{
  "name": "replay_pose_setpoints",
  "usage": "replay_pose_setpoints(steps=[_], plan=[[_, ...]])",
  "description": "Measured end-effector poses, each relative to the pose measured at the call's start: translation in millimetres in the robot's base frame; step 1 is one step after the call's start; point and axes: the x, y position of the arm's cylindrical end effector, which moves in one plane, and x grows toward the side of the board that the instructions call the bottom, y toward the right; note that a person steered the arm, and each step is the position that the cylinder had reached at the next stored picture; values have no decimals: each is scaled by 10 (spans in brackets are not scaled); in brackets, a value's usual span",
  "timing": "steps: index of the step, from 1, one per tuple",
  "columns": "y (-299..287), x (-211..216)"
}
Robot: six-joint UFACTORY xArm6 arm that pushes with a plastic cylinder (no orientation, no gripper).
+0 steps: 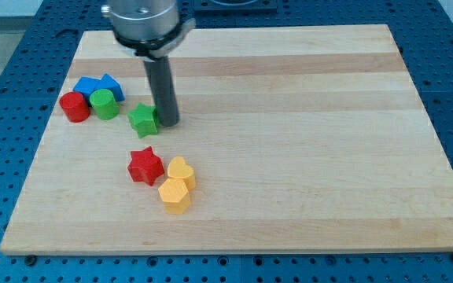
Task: Place green star below the red circle
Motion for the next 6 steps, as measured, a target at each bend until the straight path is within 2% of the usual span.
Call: replay_pose_setpoints(steps=[1, 3, 5, 6], plan=[[-311, 7], [-505, 153], [-1095, 260], [-978, 318]])
